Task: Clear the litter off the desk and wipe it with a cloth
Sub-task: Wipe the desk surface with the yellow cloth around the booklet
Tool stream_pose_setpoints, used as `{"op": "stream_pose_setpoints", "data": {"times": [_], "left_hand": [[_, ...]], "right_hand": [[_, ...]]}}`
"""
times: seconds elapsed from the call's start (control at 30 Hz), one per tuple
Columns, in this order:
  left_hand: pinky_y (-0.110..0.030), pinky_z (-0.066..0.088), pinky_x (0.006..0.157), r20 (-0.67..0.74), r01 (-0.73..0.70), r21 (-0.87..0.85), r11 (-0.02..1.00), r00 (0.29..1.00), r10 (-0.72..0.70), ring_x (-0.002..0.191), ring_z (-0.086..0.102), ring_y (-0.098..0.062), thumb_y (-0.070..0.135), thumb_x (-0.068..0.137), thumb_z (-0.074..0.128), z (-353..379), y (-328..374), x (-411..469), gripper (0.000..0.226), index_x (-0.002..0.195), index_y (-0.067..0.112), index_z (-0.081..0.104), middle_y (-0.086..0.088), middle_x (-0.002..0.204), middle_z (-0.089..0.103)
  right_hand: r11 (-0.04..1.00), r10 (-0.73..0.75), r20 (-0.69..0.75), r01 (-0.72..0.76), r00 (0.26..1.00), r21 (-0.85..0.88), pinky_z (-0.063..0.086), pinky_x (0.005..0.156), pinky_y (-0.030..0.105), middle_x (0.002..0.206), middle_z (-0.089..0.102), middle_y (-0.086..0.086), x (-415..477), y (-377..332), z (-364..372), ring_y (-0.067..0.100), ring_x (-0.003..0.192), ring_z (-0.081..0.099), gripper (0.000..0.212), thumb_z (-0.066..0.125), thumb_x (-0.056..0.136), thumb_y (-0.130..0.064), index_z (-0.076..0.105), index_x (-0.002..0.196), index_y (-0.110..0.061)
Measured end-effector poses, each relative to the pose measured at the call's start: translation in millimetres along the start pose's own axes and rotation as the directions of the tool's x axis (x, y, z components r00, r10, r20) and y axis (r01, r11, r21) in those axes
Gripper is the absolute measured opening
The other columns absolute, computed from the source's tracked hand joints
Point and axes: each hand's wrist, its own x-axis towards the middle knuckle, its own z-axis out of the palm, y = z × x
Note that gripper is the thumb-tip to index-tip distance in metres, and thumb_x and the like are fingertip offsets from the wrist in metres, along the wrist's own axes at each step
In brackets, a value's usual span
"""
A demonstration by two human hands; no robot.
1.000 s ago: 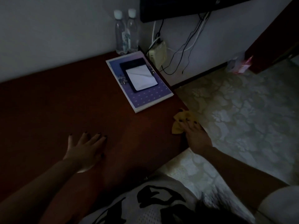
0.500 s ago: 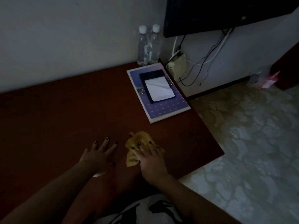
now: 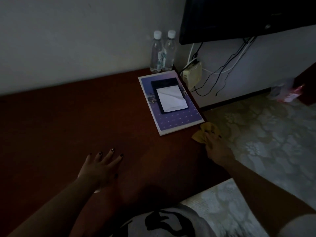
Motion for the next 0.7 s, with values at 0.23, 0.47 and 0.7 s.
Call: {"op": "stream_pose_setpoints", "data": {"times": [0.23, 0.47, 0.7], "left_hand": [[-0.057, 0.005, 0.114, 0.024, -0.019, 0.072, 0.997, 1.0, 0.018, 0.146, 0.005, -0.028, 0.06, 0.095, 0.013, -13.7, -4.1, -0.1, 0.061, 0.142, 0.045, -0.023, 0.002, 0.156, -0.023], [-0.047, 0.016, 0.114, 0.254, -0.057, -0.072, 0.996, 0.964, 0.073, 0.145, 0.002, -0.034, 0.039, 0.1, 0.036, -72.8, 19.3, -0.3, 0.067, 0.152, 0.019, -0.003, -0.009, 0.159, -0.006], [-0.06, 0.022, 0.11, -0.107, -0.199, -0.116, 0.973, 0.977, 0.187, 0.143, 0.014, -0.037, 0.04, 0.096, 0.038, -69.1, 48.1, 18.6, 0.061, 0.15, 0.032, 0.011, -0.005, 0.158, 0.01]], "right_hand": [[0.978, 0.201, 0.08, -0.196, 0.976, -0.069, 0.019, 0.114, 0.045, 0.158, 0.007, 0.009, -5.3, -35.6, 28.1, 0.032, 0.143, 0.012, 0.058, 0.034, 0.098, -0.024, 0.01, 0.151, -0.025], [0.975, -0.208, 0.068, 0.213, 0.976, -0.07, 0.012, 0.113, 0.035, 0.158, 0.014, -0.005, -66.4, -103.7, 70.0, 0.023, 0.145, 0.007, 0.063, 0.036, 0.091, -0.014, 0.021, 0.147, -0.038], [0.973, -0.196, 0.007, 0.194, 0.981, 0.124, 0.01, 0.112, 0.03, 0.153, 0.026, -0.004, -114.8, -54.4, 64.7, 0.019, 0.144, 0.015, 0.054, 0.04, 0.093, -0.005, 0.04, 0.14, -0.032]]}}
